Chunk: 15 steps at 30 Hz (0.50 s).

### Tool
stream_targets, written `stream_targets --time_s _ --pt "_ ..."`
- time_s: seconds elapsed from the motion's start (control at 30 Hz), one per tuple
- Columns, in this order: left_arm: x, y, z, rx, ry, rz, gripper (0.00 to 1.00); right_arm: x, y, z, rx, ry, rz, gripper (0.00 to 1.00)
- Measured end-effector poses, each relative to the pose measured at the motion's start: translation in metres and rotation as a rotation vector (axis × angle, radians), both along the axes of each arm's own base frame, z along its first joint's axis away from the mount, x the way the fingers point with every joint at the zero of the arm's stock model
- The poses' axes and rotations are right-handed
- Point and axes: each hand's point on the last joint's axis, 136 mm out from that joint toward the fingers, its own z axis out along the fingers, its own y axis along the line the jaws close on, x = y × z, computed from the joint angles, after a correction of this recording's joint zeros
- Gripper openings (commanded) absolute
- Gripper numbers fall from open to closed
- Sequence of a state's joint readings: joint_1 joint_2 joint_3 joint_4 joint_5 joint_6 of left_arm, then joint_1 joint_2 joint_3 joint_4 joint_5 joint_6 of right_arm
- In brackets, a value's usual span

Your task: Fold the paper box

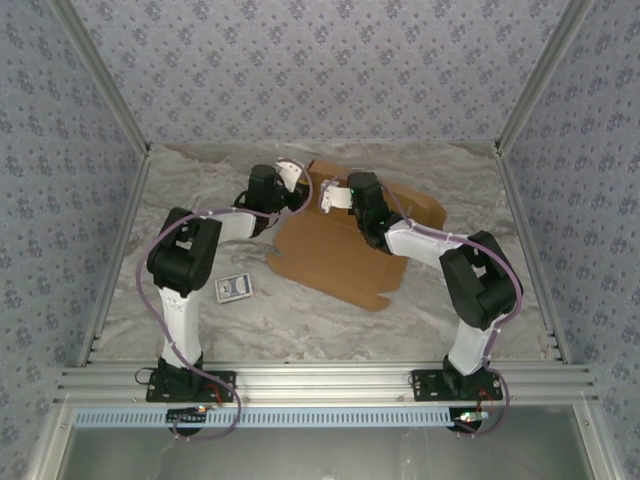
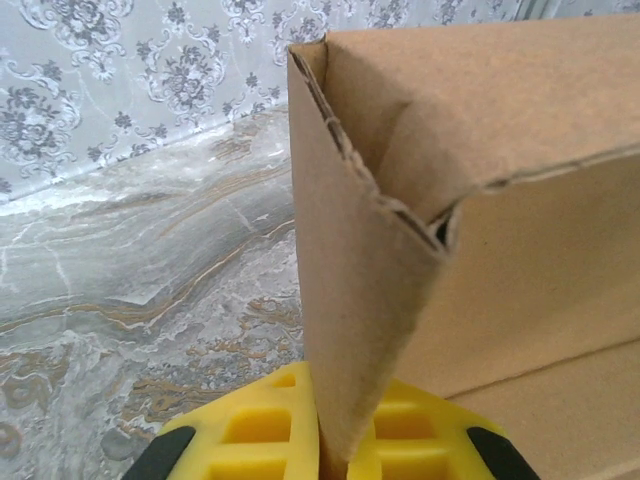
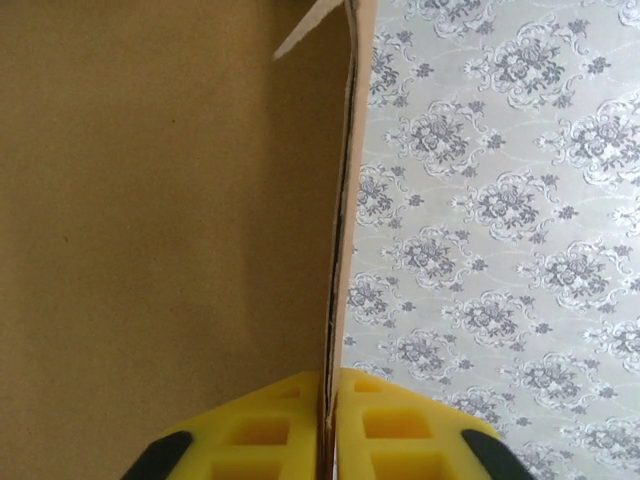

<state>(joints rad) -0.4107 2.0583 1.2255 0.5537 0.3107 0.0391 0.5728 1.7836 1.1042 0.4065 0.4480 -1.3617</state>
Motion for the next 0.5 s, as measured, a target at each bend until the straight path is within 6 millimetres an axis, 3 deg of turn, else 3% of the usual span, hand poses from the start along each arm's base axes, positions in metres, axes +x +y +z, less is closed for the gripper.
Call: stream_targets --time_s 0.27,0.5 --pt "-0.013 0.008 0.003 0.045 -0.013 0.046 0.0 -0.013 0.007 -0.005 0.051 0.06 0.007 0.36" --pt "-0.022 0.02 0.004 0.058 -0.007 0.113 0.0 -0.04 0.013 0.028 0.214 0.072 0.001 0.54"
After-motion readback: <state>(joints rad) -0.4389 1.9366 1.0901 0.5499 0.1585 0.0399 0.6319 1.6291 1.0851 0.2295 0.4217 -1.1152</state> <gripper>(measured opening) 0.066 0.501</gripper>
